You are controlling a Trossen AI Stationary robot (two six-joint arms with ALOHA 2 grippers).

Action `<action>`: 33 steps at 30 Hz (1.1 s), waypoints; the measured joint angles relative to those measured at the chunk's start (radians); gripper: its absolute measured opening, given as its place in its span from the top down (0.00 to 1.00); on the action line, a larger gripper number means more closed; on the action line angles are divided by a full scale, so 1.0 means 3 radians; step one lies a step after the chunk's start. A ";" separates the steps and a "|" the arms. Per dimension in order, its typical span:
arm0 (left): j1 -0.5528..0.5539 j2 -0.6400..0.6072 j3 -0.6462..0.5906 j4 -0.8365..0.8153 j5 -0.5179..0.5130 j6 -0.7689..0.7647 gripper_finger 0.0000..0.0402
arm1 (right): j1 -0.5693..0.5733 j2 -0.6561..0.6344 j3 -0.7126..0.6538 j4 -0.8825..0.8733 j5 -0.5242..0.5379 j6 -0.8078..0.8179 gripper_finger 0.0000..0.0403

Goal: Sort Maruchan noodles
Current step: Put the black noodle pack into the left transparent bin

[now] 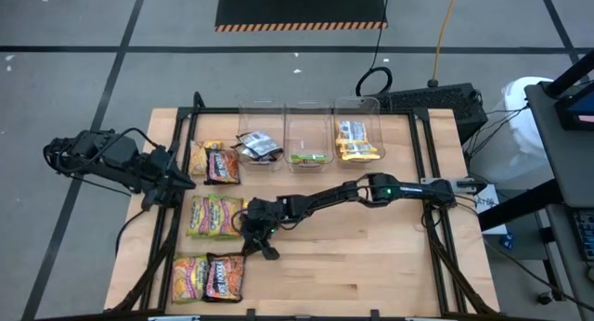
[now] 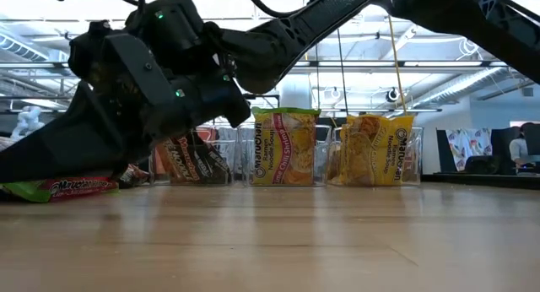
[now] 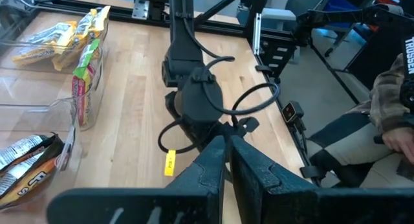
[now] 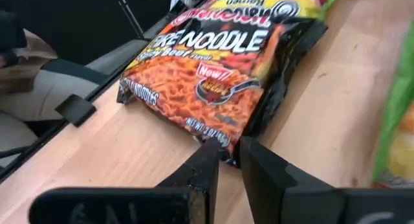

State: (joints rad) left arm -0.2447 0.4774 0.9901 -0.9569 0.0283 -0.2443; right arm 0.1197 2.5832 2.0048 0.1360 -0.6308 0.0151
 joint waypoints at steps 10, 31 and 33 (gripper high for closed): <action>-0.0001 0.0000 0.0000 -0.0001 0.0001 -0.0041 0.93 | -0.0018 -0.0004 0.0001 0.0035 0.0359 -0.0080 0.85; -0.0001 0.0000 0.0000 -0.0006 0.0000 -0.0075 0.93 | -0.0021 0.0218 0.0001 0.0465 0.0042 0.0009 0.85; -0.0001 0.0001 0.0000 -0.0010 0.0000 -0.0090 0.93 | -0.0012 0.0244 0.0006 0.0536 -0.0001 0.0095 0.85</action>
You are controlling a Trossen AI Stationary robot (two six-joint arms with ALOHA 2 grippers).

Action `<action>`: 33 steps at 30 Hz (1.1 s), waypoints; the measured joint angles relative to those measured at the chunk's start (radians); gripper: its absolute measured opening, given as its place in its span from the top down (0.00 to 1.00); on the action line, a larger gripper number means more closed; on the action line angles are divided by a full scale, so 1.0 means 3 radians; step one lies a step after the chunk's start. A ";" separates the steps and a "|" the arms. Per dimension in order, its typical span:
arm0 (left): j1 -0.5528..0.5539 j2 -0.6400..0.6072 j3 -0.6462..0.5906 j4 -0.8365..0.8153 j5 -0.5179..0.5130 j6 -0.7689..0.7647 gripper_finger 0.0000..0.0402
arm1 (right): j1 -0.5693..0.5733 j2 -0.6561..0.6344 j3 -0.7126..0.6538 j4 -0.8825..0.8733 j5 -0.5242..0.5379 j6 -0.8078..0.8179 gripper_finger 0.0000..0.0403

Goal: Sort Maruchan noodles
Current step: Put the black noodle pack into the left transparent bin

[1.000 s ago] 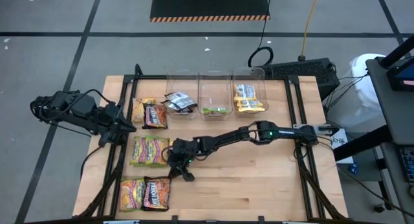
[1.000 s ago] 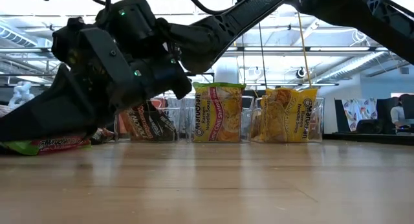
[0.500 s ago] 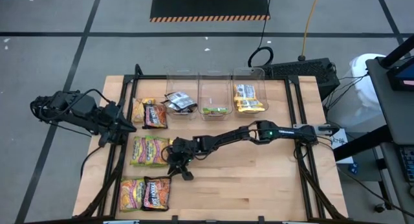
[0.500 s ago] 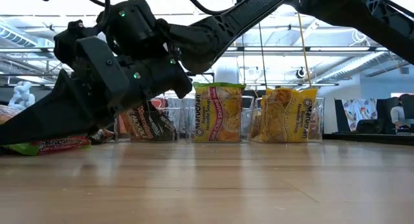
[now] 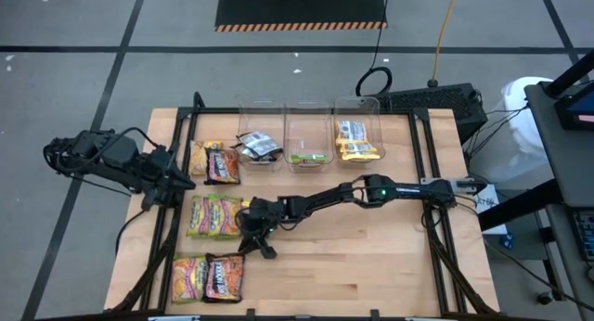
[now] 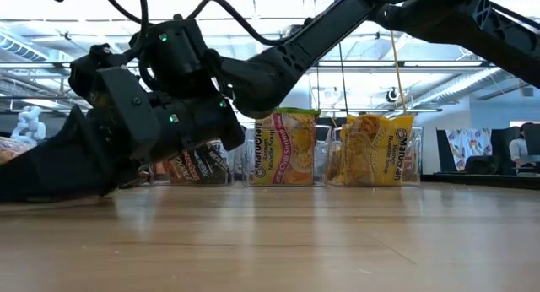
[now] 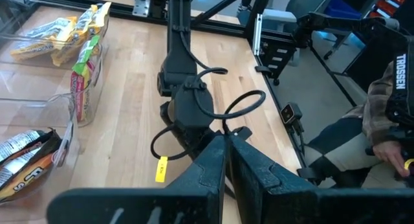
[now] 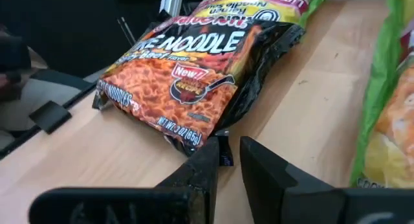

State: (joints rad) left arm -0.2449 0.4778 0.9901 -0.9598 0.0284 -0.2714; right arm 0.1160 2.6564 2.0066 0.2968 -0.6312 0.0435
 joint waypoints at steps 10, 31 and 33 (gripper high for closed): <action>-0.0001 -0.0001 0.0000 -0.0030 0.0000 -0.0005 0.93 | 0.0087 0.0011 -0.0001 0.0110 -0.0267 0.0029 0.85; -0.0001 0.0000 0.0000 -0.0030 0.0000 -0.0088 0.93 | 0.0158 0.0011 -0.0004 0.0109 -0.0169 -0.0025 0.92; -0.0001 0.0000 0.0000 -0.0030 0.0000 -0.0086 0.93 | 0.0164 0.0011 -0.0006 0.0097 -0.0168 -0.0062 0.96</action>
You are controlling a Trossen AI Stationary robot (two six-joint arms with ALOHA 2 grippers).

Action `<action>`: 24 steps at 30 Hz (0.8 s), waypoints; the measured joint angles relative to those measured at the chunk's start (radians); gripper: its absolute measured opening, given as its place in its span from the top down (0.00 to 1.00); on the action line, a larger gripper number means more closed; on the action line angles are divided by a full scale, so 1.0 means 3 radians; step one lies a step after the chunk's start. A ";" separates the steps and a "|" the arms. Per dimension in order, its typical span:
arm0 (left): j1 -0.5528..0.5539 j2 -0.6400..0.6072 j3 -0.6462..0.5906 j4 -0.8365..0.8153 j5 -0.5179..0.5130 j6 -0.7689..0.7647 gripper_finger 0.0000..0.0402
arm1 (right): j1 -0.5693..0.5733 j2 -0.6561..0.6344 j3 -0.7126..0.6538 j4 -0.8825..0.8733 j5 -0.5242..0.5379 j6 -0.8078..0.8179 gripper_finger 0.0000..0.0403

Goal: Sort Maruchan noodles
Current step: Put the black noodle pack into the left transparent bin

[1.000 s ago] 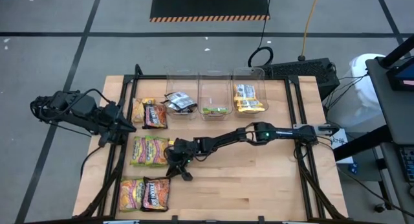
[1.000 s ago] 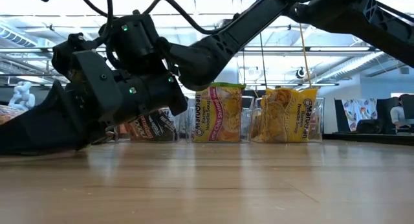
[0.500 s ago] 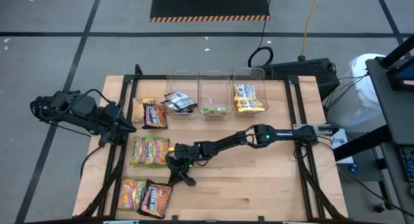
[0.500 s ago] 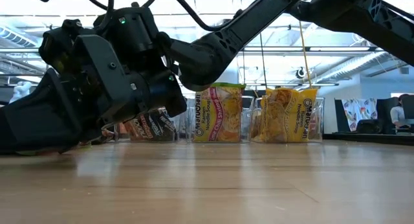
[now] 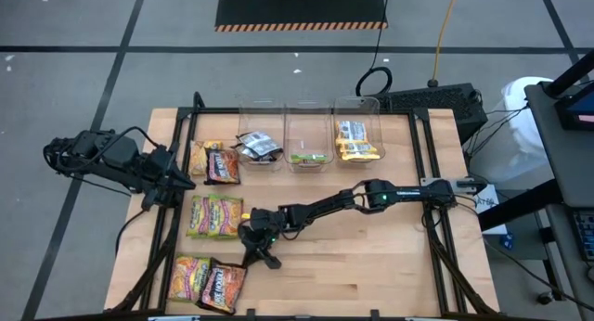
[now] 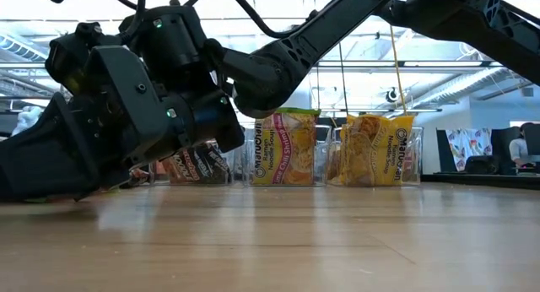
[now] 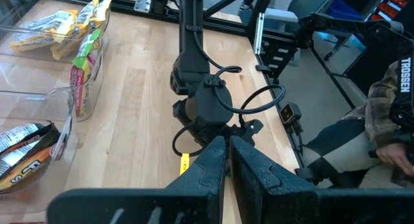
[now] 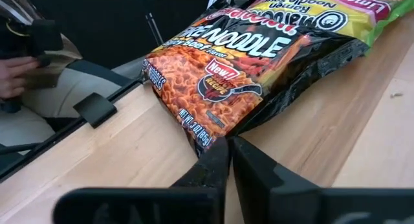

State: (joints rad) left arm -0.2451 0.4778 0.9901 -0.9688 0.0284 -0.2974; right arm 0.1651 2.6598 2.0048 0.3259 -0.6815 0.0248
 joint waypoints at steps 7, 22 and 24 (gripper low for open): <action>0.0000 0.0000 0.0000 0.0000 0.0000 0.0001 0.93 | 0.0034 0.0001 -0.0001 -0.0001 0.0006 -0.0044 1.00; 0.0001 -0.0001 0.0000 0.0001 -0.0001 -0.0107 0.93 | -0.0048 -0.0354 -0.0006 -0.0183 0.0002 -0.0252 1.00; 0.0001 -0.0001 0.0000 0.0001 -0.0001 -0.0140 0.93 | -0.0067 -0.0435 -0.0006 -0.0237 0.0015 -0.0349 1.00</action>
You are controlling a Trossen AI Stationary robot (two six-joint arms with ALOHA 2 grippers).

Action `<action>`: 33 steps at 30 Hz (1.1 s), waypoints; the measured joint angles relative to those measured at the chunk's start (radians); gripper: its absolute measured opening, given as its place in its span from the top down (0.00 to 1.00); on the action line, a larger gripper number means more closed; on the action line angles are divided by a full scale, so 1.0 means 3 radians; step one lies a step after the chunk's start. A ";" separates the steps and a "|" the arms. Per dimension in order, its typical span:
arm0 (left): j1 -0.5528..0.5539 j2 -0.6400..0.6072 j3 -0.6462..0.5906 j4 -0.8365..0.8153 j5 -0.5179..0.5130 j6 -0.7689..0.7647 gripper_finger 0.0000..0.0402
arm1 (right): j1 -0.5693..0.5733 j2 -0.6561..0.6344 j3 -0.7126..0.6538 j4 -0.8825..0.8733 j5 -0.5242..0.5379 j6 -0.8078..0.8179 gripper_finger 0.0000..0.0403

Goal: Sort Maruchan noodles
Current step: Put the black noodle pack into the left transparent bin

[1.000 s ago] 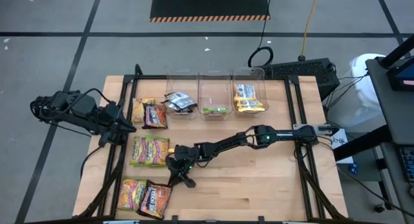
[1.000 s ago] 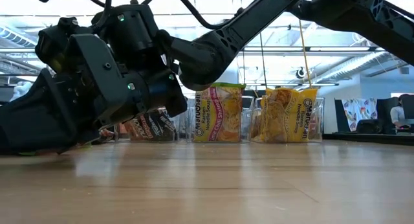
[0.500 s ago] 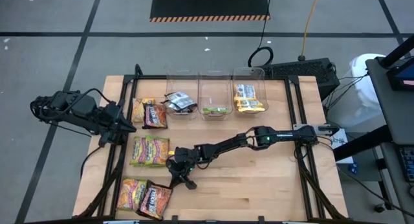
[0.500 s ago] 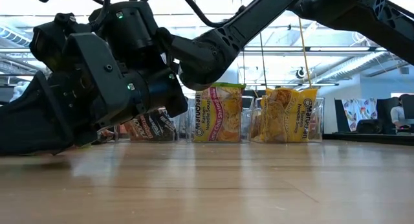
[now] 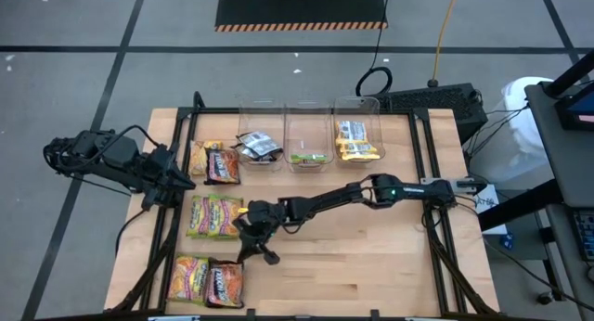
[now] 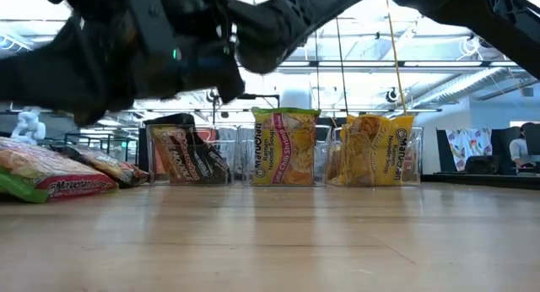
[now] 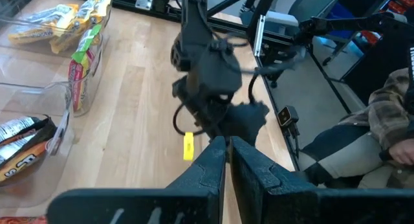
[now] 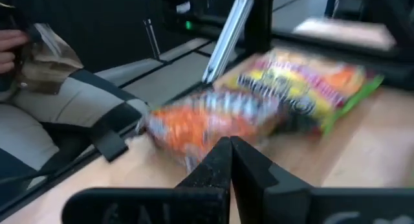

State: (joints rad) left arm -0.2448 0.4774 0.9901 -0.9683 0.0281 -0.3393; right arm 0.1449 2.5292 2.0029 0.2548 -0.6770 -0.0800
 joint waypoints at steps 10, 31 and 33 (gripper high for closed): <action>-0.0001 0.0000 0.0000 -0.0003 0.0001 -0.0023 0.93 | -0.0057 -0.0450 0.0003 -0.0715 0.0285 -0.0468 1.00; 0.0000 0.0001 0.0000 -0.0031 0.0001 -0.0035 0.93 | -0.0003 -0.0378 -0.0046 -0.1043 0.0774 -0.0034 0.80; -0.0001 0.0000 0.0000 -0.0030 0.0001 -0.0035 0.93 | 0.0012 -0.0378 -0.0075 -0.1039 0.0771 -0.0041 0.78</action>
State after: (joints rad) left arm -0.2451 0.4774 0.9901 -0.9773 0.0284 -0.3496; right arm 0.1484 2.4157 1.9804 -0.0567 -0.4459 -0.0922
